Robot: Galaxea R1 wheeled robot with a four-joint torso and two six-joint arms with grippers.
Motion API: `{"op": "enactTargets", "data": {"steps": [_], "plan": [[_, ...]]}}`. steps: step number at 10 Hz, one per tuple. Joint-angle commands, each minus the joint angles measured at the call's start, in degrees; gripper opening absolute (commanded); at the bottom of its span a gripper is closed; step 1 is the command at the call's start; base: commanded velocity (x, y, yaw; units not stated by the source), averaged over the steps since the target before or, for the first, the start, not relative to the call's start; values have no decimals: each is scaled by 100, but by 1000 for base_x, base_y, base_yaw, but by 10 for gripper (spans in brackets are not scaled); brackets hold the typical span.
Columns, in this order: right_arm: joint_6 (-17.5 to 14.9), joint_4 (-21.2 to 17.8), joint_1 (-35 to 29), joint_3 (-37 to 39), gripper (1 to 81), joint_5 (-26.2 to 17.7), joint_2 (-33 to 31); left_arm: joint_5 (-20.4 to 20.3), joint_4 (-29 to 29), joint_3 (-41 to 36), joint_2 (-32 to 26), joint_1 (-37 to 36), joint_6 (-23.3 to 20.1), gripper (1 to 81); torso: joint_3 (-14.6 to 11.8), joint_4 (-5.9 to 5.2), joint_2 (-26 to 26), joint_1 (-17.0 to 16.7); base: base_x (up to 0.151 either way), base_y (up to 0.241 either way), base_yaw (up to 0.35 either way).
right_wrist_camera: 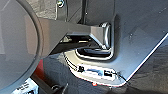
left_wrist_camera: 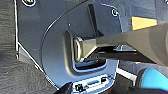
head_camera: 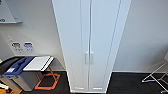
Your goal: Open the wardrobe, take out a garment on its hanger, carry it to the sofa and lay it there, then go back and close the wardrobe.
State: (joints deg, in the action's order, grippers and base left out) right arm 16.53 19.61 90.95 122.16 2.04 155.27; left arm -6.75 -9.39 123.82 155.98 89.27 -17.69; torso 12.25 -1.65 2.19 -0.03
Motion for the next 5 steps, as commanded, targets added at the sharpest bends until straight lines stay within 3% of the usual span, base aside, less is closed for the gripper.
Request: {"op": "enactTargets", "data": {"steps": [1,5], "plan": [[-18,78,-151,-88,811,-248,-73,377,25,-121,-66,-133,-7,811,0,0,0,3,111,0,0],[-27,86,-152,-115,811,-248,-73,377,25,-121,-58,-125,-7,811,0,0,-2,3,121,0,0]]}}
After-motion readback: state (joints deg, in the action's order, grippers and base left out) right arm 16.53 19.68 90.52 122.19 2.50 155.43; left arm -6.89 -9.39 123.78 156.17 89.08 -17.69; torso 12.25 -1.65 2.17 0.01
